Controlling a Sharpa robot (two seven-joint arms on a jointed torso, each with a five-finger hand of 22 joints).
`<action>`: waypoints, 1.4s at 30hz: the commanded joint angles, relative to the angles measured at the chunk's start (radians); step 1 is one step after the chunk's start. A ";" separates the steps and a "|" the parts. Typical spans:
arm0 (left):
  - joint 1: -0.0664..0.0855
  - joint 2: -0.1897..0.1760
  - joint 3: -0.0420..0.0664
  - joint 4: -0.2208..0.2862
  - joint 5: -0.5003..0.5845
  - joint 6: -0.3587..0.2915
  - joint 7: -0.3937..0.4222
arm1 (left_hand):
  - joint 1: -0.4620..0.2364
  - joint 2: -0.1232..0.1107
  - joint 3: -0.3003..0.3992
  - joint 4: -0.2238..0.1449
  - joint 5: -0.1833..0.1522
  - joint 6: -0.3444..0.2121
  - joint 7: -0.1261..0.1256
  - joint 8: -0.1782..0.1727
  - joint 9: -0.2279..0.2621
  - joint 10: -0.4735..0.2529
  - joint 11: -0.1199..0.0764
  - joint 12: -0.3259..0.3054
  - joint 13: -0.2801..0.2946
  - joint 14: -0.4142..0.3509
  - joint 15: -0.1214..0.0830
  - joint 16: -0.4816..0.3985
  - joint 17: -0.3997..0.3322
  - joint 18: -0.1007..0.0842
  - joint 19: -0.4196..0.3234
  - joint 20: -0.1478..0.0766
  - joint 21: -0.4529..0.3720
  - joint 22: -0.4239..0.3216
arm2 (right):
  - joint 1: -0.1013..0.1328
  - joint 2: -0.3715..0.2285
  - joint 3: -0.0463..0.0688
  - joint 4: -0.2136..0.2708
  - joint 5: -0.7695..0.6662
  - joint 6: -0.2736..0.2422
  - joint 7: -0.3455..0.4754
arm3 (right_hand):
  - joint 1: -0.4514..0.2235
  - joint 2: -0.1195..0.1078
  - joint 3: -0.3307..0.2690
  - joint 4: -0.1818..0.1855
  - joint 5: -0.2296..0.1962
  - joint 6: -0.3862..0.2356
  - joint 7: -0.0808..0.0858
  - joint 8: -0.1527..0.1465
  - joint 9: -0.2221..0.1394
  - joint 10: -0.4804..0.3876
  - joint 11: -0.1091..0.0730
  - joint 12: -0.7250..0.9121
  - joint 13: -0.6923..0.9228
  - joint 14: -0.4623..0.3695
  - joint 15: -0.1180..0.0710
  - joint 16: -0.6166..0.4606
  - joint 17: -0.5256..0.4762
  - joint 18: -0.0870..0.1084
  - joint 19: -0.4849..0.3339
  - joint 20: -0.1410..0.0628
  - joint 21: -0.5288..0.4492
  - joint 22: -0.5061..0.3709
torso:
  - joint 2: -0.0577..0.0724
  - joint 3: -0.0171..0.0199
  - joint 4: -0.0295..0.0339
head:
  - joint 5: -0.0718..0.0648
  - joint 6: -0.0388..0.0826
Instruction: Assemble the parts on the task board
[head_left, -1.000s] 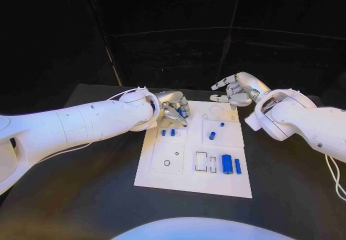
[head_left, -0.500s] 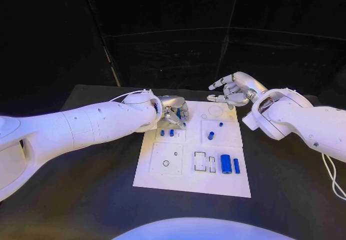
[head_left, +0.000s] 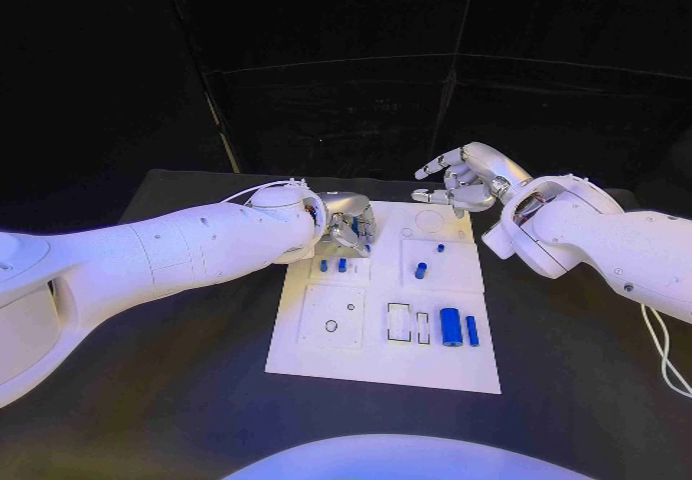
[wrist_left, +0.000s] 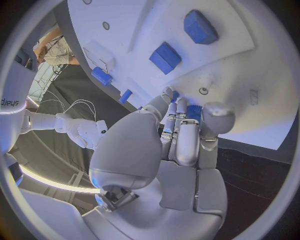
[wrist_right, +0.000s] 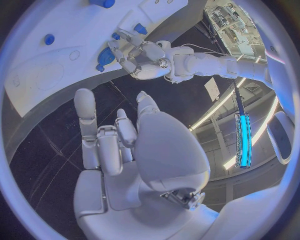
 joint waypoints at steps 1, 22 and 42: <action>-0.003 0.003 -0.001 -0.004 -0.010 0.014 -0.017 | -0.003 0.011 0.011 0.001 0.001 0.012 0.001 -0.008 -0.002 0.012 0.000 -0.007 -0.007 0.030 -0.008 0.006 0.000 -0.015 0.005 -0.003 0.005 0.003 | 0.002 0.001 0.001 0.001 -0.009 -0.002 0.011 | -0.002 0.009 -0.006 -0.002 0.006 -0.004 -0.002 0.004 0.001 0.005 -0.003 0.003 -0.001 0.060 -0.006 -0.006 0.061 0.013 -0.004 -0.003 -0.006 0.000 | 0.000 0.0001 0.0006 | -0.001 0.000; -0.007 0.014 -0.001 -0.011 -0.010 0.034 -0.033 | -0.010 0.012 0.053 -0.002 0.001 0.042 -0.003 -0.022 -0.006 0.048 -0.005 -0.026 -0.030 0.031 -0.012 0.010 -0.003 -0.018 0.007 -0.007 0.022 0.024 | 0.002 0.003 0.001 0.001 -0.010 0.003 0.009 | -0.001 0.010 -0.006 -0.003 0.006 -0.003 -0.002 0.004 0.001 0.006 -0.003 0.004 0.000 0.061 -0.007 -0.005 0.062 0.013 -0.004 -0.003 -0.006 0.000 | 0.000 0.0002 0.0009 | -0.003 -0.004; -0.010 -0.002 0.001 -0.002 0.042 -0.063 0.011 | -0.003 0.026 0.130 -0.012 0.001 0.089 0.003 -0.038 -0.005 0.099 -0.005 -0.062 -0.055 0.030 -0.012 0.014 -0.009 -0.022 0.006 -0.008 0.042 0.051 | 0.002 0.002 0.001 0.003 -0.010 0.003 0.009 | -0.001 0.011 -0.006 -0.003 0.006 -0.002 -0.002 0.005 0.001 0.008 -0.003 0.005 0.002 0.061 -0.007 -0.005 0.062 0.013 -0.003 -0.003 -0.006 0.000 | -0.002 -0.0005 0.0012 | -0.001 -0.005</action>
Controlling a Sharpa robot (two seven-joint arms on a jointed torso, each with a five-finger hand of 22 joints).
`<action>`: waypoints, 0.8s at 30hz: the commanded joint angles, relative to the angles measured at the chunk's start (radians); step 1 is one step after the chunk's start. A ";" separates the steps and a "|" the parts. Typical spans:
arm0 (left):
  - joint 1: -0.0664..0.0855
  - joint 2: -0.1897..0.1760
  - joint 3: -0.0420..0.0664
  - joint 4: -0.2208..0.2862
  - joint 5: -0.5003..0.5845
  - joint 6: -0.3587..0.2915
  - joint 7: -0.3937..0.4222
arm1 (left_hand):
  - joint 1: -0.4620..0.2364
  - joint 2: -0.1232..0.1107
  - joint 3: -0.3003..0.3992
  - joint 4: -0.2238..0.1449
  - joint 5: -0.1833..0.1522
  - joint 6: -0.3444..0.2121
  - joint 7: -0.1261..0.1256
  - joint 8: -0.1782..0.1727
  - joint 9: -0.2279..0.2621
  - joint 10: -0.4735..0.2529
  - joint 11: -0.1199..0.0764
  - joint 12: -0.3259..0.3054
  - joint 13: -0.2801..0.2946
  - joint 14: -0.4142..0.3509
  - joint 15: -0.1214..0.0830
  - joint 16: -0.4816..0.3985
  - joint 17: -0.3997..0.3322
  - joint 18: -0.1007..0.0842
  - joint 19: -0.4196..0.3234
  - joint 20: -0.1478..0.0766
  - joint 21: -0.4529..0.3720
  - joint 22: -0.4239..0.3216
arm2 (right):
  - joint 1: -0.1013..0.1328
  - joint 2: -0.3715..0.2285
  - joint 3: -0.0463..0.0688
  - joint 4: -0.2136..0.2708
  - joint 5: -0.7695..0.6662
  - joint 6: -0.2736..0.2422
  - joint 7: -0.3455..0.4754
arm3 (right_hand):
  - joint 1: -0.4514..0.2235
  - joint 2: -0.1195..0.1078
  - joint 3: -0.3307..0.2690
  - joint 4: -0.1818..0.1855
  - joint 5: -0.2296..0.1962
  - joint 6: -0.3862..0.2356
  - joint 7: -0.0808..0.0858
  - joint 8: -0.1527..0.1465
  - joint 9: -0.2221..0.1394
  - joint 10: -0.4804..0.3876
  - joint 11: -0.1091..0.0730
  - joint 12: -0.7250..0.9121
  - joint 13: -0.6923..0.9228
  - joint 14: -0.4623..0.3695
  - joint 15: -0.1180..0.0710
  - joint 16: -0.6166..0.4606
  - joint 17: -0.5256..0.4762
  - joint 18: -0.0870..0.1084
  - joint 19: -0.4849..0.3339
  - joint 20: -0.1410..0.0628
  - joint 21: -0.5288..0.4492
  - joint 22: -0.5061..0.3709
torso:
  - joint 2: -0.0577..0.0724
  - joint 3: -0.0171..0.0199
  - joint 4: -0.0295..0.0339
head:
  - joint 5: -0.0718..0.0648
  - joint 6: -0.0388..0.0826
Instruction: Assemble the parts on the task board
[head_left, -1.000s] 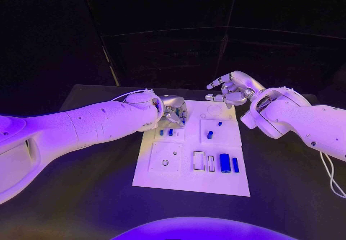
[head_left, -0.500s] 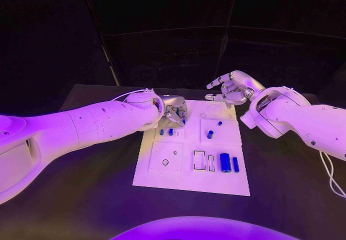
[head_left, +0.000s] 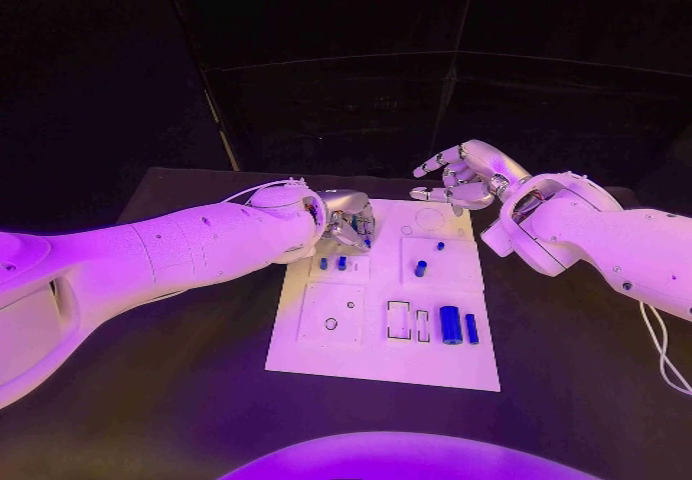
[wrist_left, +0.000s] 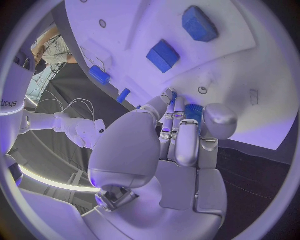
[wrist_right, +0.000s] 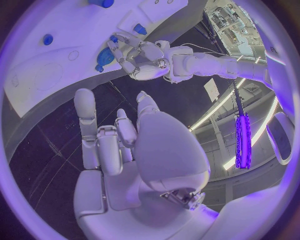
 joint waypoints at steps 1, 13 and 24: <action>-0.002 -0.007 -0.001 0.005 0.040 -0.042 0.019 | 0.001 0.004 0.011 -0.002 0.001 0.007 0.001 -0.006 0.001 0.010 -0.001 -0.008 -0.002 0.030 -0.005 0.006 -0.002 -0.007 0.003 -0.004 0.008 0.002 | 0.002 0.000 0.001 0.002 -0.004 0.002 0.009 | -0.001 0.011 -0.006 -0.003 0.006 -0.002 -0.002 0.005 0.001 0.004 0.000 0.005 0.001 0.061 -0.007 -0.005 0.062 0.013 -0.003 -0.003 -0.006 0.000 | -0.002 0.0004 0.0002 | 0.001 0.001; -0.001 -0.057 0.031 0.061 0.060 -0.088 0.034 | -0.008 -0.008 0.037 -0.007 0.001 0.014 0.005 -0.020 0.000 0.021 0.002 -0.031 -0.004 0.029 -0.002 0.007 -0.008 -0.008 0.002 -0.002 0.010 0.006 | 0.001 -0.001 0.001 0.001 -0.004 0.004 0.010 | -0.001 0.012 -0.006 -0.003 0.006 -0.002 -0.003 0.006 0.001 0.005 0.000 0.006 0.002 0.061 -0.007 -0.005 0.062 0.013 -0.003 -0.003 -0.007 0.000 | -0.001 0.0006 0.0012 | 0.004 0.001; 0.005 -0.148 0.059 0.142 0.110 -0.045 0.006 | -0.019 -0.017 0.048 -0.005 0.001 0.022 0.005 -0.027 0.001 0.033 0.002 -0.042 -0.004 0.029 -0.002 0.007 -0.011 -0.008 0.002 -0.002 0.011 0.009 | 0.001 -0.004 0.001 0.001 -0.004 0.007 0.008 | -0.001 0.012 -0.007 -0.003 0.006 -0.001 -0.003 0.006 0.001 0.005 0.000 0.006 0.002 0.061 -0.007 -0.005 0.062 0.013 -0.003 -0.003 -0.007 0.000 | -0.001 0.0013 0.0012 | 0.004 0.002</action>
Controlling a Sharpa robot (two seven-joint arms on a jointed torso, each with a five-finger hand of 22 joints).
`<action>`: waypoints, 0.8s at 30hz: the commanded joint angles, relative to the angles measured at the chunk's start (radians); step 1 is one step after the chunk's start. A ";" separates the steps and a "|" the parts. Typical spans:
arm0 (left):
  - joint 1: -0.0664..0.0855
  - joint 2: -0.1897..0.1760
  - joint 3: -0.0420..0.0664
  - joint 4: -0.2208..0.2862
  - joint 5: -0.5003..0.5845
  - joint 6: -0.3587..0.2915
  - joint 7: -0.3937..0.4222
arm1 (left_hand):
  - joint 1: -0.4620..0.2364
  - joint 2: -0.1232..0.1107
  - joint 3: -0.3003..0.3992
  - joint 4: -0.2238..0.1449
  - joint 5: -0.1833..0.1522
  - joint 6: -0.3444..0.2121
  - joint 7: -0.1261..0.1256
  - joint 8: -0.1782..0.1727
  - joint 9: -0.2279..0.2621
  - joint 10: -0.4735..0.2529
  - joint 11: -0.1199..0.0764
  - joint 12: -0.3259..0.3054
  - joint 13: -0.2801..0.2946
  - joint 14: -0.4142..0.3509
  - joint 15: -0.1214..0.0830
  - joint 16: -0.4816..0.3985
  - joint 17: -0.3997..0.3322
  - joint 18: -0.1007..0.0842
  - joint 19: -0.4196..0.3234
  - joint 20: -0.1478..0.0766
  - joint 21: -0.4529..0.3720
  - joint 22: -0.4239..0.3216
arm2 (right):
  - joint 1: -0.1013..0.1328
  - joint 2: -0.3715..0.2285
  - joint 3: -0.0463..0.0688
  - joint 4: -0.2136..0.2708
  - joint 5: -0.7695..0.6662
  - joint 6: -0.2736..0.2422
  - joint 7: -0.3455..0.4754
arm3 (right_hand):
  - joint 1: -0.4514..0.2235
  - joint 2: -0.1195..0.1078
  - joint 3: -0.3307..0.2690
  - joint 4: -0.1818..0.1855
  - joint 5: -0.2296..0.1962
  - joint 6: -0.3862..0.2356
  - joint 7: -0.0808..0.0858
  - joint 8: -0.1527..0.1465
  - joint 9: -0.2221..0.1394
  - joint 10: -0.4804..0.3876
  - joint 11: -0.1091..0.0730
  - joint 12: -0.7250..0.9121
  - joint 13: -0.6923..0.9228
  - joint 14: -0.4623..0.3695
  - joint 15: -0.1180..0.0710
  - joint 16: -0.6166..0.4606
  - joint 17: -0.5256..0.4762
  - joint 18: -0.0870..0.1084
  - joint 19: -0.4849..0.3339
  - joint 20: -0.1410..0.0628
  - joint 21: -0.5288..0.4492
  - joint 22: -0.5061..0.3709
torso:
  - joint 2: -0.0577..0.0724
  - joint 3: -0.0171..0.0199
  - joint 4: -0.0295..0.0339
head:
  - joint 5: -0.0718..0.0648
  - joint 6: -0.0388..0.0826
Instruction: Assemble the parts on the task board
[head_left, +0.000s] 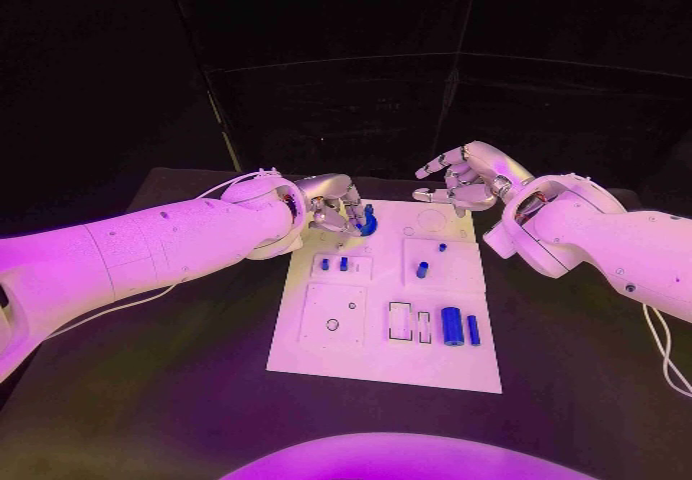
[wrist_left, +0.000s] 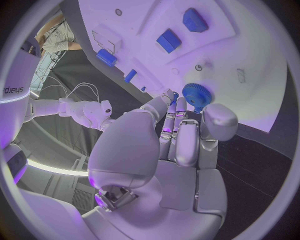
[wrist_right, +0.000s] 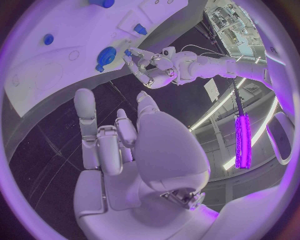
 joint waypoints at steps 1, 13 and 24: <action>0.002 -0.022 0.002 0.022 0.035 0.024 -0.014 | -0.006 -0.004 0.007 0.000 0.001 0.008 -0.002 -0.004 0.001 0.009 -0.001 -0.004 0.000 0.029 -0.002 0.003 -0.001 -0.008 0.002 -0.002 0.003 0.001 | 0.002 -0.002 0.001 0.002 -0.003 0.006 0.008 | -0.001 0.012 -0.004 0.000 0.006 -0.001 -0.003 0.006 0.001 0.005 0.000 0.006 0.001 0.061 -0.007 -0.005 0.061 0.013 -0.003 -0.003 -0.007 0.000 | -0.001 0.0001 0.0009 | -0.002 0.000; 0.002 -0.063 0.002 0.033 0.040 0.066 -0.041 | -0.013 -0.012 0.011 0.001 0.001 0.011 -0.005 -0.008 0.001 0.013 -0.002 -0.012 0.000 0.028 -0.003 0.003 -0.003 -0.009 0.002 -0.002 0.005 0.005 | 0.002 -0.003 0.001 0.001 -0.003 0.006 0.007 | -0.001 0.012 -0.004 0.000 0.006 -0.001 -0.003 0.006 0.001 0.005 0.000 0.006 0.001 0.061 -0.007 -0.005 0.061 0.013 -0.003 -0.003 -0.007 0.000 | 0.000 -0.0001 -0.0009 | 0.007 0.001; -0.003 -0.052 0.000 0.007 0.040 0.103 -0.077 | -0.021 -0.019 0.012 0.003 0.001 0.012 -0.006 -0.012 0.001 0.016 -0.003 -0.017 0.000 0.028 -0.003 0.003 -0.005 -0.008 0.001 -0.002 0.004 0.004 | 0.002 -0.003 0.001 0.001 -0.003 0.005 0.007 | -0.001 0.012 -0.004 0.000 0.006 -0.001 -0.003 0.006 0.001 0.005 0.000 0.006 0.001 0.061 -0.007 -0.005 0.061 0.013 -0.003 -0.003 -0.007 0.000 | 0.000 0.0004 -0.0010 | 0.008 0.002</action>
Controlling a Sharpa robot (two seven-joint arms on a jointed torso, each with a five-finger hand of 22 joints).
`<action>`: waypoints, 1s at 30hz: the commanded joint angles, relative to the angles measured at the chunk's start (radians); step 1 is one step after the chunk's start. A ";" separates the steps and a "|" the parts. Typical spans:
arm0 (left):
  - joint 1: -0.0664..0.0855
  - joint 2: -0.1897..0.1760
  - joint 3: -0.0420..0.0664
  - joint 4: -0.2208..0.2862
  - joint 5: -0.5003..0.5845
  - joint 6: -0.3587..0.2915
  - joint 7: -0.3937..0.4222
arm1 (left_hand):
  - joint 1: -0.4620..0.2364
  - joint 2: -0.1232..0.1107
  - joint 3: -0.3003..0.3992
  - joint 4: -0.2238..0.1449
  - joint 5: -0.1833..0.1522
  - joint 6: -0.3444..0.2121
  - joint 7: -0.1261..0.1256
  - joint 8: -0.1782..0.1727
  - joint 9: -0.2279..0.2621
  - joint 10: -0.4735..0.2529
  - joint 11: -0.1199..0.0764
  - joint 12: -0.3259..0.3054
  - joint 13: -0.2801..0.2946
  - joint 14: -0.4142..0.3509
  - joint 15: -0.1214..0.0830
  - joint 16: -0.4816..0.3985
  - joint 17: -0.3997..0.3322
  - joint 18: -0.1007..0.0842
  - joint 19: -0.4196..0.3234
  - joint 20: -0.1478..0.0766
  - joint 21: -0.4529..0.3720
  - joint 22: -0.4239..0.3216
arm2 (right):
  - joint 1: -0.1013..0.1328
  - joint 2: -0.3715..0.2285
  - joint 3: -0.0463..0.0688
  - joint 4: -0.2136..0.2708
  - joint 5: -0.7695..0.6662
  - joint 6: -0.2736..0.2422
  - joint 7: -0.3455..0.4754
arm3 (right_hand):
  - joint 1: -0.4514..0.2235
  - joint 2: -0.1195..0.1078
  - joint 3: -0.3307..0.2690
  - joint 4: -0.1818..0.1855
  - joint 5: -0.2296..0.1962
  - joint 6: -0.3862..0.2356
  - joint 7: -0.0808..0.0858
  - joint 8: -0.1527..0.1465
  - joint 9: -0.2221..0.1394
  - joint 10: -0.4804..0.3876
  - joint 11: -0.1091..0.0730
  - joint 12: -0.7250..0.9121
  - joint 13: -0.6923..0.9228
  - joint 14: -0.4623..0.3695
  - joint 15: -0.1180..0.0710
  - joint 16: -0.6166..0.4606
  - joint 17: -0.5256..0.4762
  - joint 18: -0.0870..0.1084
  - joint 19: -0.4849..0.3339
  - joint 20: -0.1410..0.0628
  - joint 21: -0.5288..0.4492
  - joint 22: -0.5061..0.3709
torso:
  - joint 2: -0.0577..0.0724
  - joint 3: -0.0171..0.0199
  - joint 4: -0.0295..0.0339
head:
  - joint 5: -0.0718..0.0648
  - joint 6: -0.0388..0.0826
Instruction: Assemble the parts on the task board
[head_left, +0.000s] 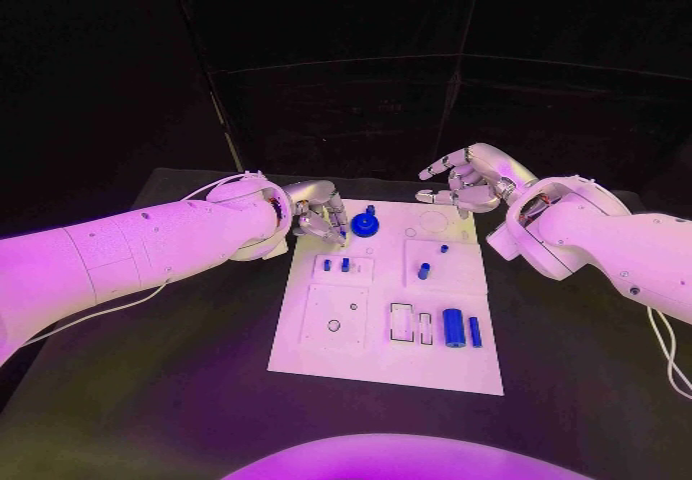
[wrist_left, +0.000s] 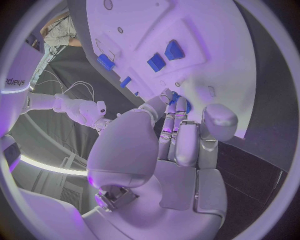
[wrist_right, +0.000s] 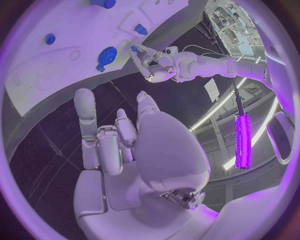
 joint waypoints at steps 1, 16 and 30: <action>0.000 0.002 0.000 -0.007 0.007 0.037 -0.029 | -0.006 -0.003 0.003 0.001 0.000 0.005 0.001 -0.007 0.001 0.005 0.001 -0.006 0.000 0.028 -0.003 0.003 -0.001 -0.008 0.001 -0.002 0.004 0.000 | 0.002 -0.001 0.001 0.002 -0.003 0.003 0.007 | -0.001 0.012 -0.004 0.000 0.006 -0.001 -0.003 0.006 0.001 0.005 0.000 0.006 0.002 0.061 -0.007 -0.005 0.062 0.013 -0.003 -0.003 -0.007 0.000 | 0.001 0.0002 -0.0003 | 0.001 -0.001; -0.001 0.009 0.000 -0.013 0.008 0.078 -0.032 | -0.008 -0.006 0.004 0.001 0.000 0.006 0.000 -0.009 0.001 0.007 0.000 -0.008 0.001 0.027 -0.003 0.002 -0.005 -0.008 0.001 -0.002 0.003 -0.001 | 0.002 0.000 0.001 0.002 -0.003 0.004 0.007 | -0.002 0.013 -0.005 0.000 0.006 0.000 -0.003 0.007 0.001 0.005 0.000 0.006 0.001 0.061 -0.007 -0.006 0.061 0.013 -0.003 -0.003 -0.007 0.000 | 0.000 -0.0006 0.0000 | 0.000 -0.003; -0.001 0.016 0.000 -0.016 0.008 0.086 -0.032 | -0.008 -0.006 0.004 0.001 0.000 0.006 0.000 -0.009 0.001 0.007 0.000 -0.008 0.001 0.027 -0.003 0.002 -0.005 -0.008 0.001 -0.002 0.003 -0.001 | 0.002 0.002 0.001 0.001 -0.003 0.004 0.007 | -0.002 0.013 -0.005 0.000 0.006 0.000 -0.003 0.007 0.001 0.005 0.000 0.006 0.001 0.061 -0.007 -0.006 0.061 0.013 -0.003 -0.003 -0.007 0.000 | 0.001 -0.0008 -0.0010 | 0.001 -0.005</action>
